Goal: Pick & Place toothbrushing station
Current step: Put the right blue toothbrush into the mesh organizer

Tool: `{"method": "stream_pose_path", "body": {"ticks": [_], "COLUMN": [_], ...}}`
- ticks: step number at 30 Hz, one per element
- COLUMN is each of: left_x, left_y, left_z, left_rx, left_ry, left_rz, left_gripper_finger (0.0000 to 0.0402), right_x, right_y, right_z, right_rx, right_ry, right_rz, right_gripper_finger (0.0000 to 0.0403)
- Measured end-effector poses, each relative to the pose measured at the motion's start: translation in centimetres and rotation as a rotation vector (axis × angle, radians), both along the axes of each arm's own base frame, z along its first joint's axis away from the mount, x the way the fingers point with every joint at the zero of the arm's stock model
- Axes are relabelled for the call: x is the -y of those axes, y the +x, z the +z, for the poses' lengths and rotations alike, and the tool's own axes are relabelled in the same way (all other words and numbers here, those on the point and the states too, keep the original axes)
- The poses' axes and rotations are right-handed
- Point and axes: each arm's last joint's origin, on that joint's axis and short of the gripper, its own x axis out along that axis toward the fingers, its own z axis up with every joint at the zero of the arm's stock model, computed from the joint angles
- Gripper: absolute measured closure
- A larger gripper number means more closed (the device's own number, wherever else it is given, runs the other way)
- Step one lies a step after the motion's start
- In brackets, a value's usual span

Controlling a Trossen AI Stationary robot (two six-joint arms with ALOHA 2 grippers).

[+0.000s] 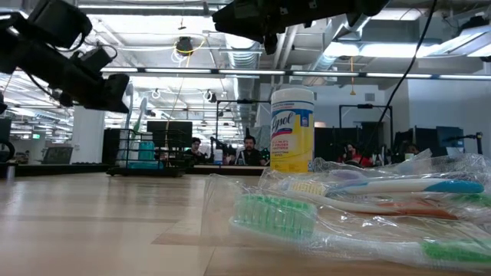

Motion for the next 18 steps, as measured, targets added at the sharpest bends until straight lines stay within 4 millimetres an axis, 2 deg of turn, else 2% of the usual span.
{"method": "stream_pose_path", "body": {"ticks": [5,13,18], "left_x": [0.1,0.1,0.1], "left_y": [-0.3,-0.3,-0.3], "left_z": [-1.6,-1.7,-1.8], "left_rx": [-0.011,-0.031,-0.045], "left_ry": [-0.024,-0.015,-0.012], "left_rz": [0.007,-0.004,-0.008], "left_gripper_finger": [0.0401,0.0395,0.0366], "right_x": [0.0,0.0,0.0], "right_y": [0.0,0.0,0.0], "right_z": [0.0,-0.2,-0.1], "right_rx": [-0.003,-0.015,-0.015], "right_ry": [0.0,-0.001,-0.001], "right_rz": [0.0,0.0,0.0], "right_gripper_finger": [0.0315,0.0315,0.0315]}}
